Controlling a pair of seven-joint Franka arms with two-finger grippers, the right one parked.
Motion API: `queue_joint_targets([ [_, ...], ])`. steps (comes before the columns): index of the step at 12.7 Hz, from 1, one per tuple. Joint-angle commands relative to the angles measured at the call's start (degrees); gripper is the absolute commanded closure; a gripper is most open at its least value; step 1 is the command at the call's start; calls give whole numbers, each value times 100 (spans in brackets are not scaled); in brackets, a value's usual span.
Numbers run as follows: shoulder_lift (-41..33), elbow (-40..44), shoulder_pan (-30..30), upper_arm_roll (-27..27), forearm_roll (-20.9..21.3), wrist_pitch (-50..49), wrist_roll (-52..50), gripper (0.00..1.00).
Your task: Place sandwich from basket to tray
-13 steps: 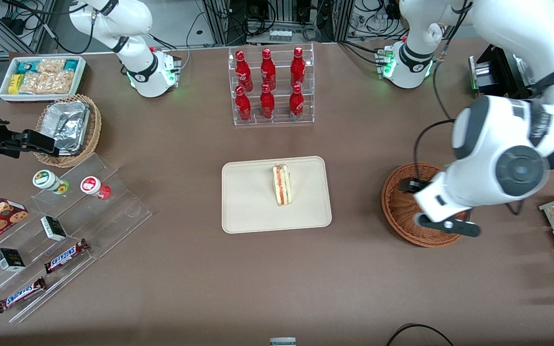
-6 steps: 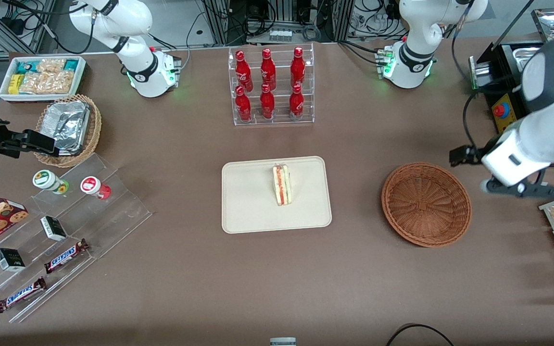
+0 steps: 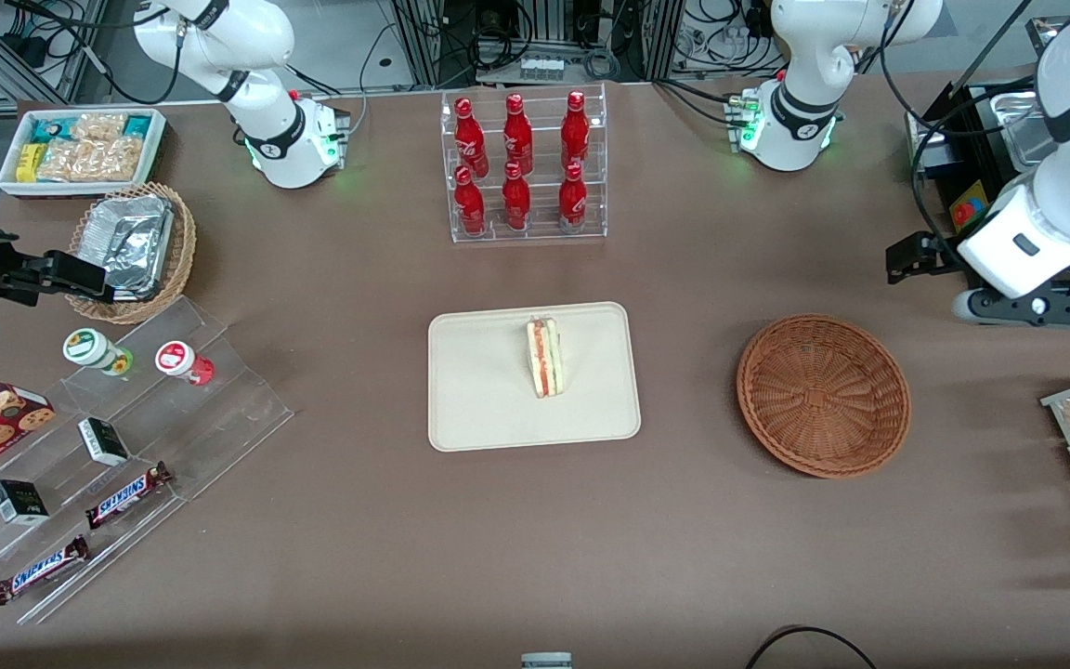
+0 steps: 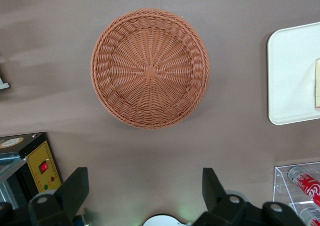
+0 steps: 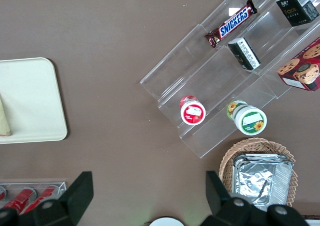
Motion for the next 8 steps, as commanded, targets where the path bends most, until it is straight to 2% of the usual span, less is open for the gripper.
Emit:
queue_joint_targets([
  [1,-173,-70,-11,66,174,-63,24,0],
  [4,-155,-105,6,49,404,-107,94,0],
  [6,-172,-70,522,-169,395,-178,147,0],
  [8,-164,157,656,-267,378,-440,349,0],
])
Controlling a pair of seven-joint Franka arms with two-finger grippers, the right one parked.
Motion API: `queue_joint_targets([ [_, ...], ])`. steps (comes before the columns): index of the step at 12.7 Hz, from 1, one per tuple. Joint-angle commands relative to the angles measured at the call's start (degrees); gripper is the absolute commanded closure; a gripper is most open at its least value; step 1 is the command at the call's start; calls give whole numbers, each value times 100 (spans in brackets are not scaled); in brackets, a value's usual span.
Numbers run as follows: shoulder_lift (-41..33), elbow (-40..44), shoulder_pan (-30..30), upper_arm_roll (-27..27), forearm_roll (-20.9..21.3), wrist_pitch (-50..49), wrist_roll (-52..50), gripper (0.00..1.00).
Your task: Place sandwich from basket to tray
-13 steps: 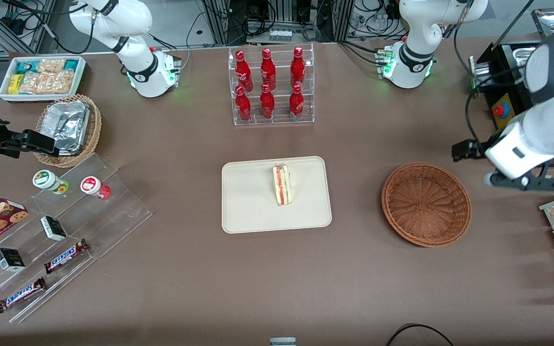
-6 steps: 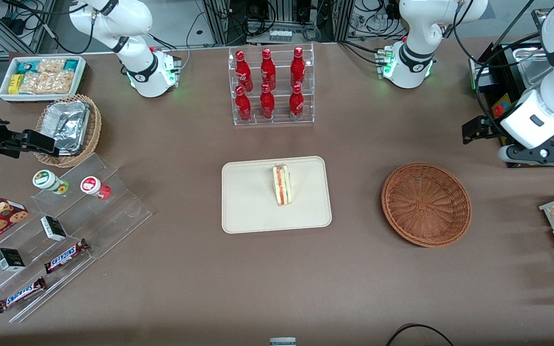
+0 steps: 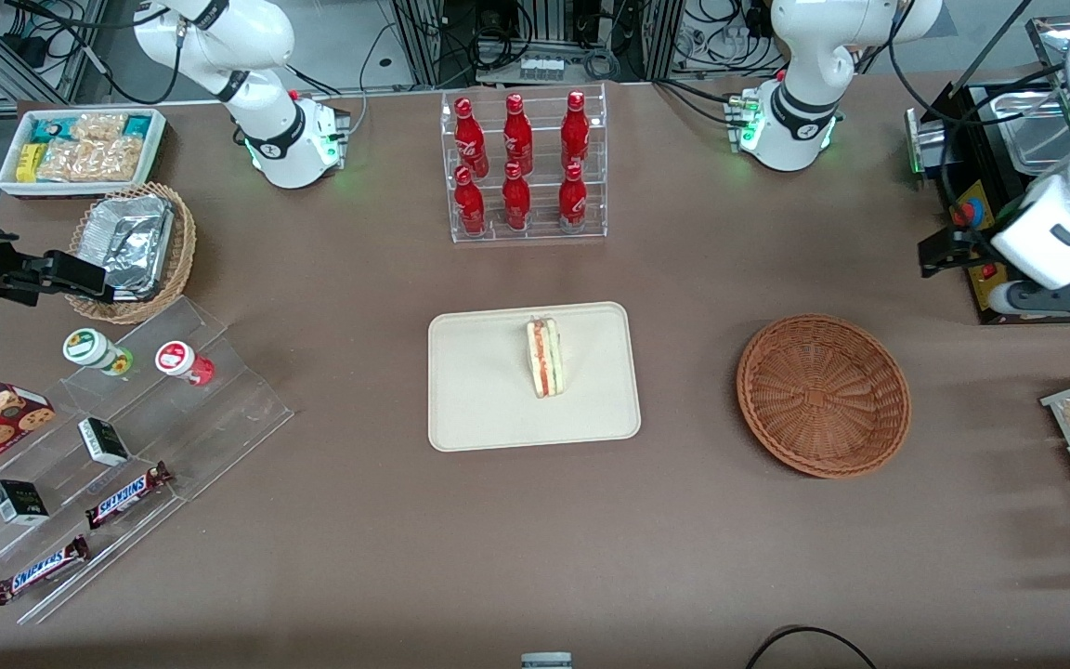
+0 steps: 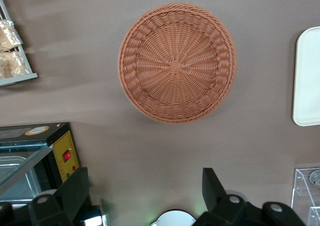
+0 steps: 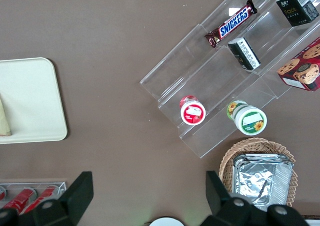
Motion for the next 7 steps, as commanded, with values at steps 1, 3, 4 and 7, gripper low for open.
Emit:
queue_joint_targets([
  [1,-84,293,270,-205,7,-443,166,0],
  [3,-58,460,419,-232,-19,-620,175,0],
  [4,-40,574,455,-232,-28,-699,166,0],
  [7,-49,725,394,-179,-45,-823,149,0],
])
